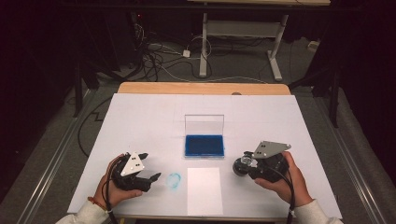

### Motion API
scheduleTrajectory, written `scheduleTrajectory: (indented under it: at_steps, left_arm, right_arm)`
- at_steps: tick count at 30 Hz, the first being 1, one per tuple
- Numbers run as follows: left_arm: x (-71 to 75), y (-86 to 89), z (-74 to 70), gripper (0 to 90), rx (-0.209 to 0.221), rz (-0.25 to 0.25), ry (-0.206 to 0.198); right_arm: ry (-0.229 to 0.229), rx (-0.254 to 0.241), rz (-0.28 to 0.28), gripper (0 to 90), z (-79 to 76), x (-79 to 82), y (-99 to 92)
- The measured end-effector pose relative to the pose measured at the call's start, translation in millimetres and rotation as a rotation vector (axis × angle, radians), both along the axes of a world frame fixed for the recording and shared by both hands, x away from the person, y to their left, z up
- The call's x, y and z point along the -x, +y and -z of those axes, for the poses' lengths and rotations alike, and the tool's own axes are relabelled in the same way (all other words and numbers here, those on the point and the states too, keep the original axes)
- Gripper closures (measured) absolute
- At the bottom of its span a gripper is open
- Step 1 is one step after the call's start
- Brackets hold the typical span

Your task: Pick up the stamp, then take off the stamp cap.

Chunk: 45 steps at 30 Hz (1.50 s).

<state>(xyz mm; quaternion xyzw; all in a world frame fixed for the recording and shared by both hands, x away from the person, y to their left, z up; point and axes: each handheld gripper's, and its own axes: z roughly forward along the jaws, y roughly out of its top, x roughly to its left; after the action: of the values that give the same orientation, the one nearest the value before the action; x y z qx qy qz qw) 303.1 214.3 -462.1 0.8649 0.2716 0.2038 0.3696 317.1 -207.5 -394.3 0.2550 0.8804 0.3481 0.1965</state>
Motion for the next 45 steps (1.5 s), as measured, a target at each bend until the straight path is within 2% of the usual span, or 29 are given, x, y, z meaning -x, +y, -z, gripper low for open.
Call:
scheduleTrajectory:
  at_steps: [9, 15, 17, 21, 27, 29, 35, 38, 41, 45]
  left_arm:
    - [3.2, -0.2, -0.6, 18.7, -0.002, -0.004, -0.018]
    - [4.5, -0.7, -0.3, 18.7, -0.001, -0.012, -0.014]
    - [3.4, -0.2, 0.3, 18.4, -0.003, -0.026, -0.007]
    - [0.0, 3.2, -1.0, 18.4, 0.025, -0.057, -0.002]
    - [1.6, 5.9, -1.2, 18.3, 0.025, -0.079, -0.006]
    - [4.0, 7.1, -1.2, 18.3, 0.02, -0.082, -0.01]
    - [8.5, 6.4, -2.9, 18.6, 0.015, -0.077, -0.023]
    - [6.5, 2.4, -4.3, 18.6, 0.025, -0.061, -0.013]
    - [2.1, -4.3, -4.3, 20.5, 0.016, -0.04, -0.009]
    - [-2.9, -18.2, -8.1, 18.8, 0.049, -0.014, -0.016]
  right_arm:
    - [-0.043, -0.041, -0.005, 57.1, -11.1, -13.1, 11.1]
    - [-0.062, -0.066, -0.02, 57.1, -16.9, -16.6, 18.2]
    - [-0.073, -0.083, -0.02, 57.1, -20.3, -20.0, 19.8]
    - [-0.084, -0.102, -0.032, 57.1, -24.4, -26.4, 22.5]
    - [-0.102, -0.109, -0.043, 57.1, -27.1, -31.7, 28.5]
    - [-0.113, -0.121, -0.063, 57.1, -28.4, -33.2, 34.3]
    - [-0.123, -0.154, -0.076, 57.1, -33.8, -34.9, 47.4]
    - [-0.125, -0.175, -0.087, 57.1, -36.1, -35.9, 51.5]
    - [-0.128, -0.2, -0.094, 57.1, -39.0, -37.7, 57.7]
    - [-0.128, -0.252, -0.103, 57.1, -40.6, -37.7, 68.0]
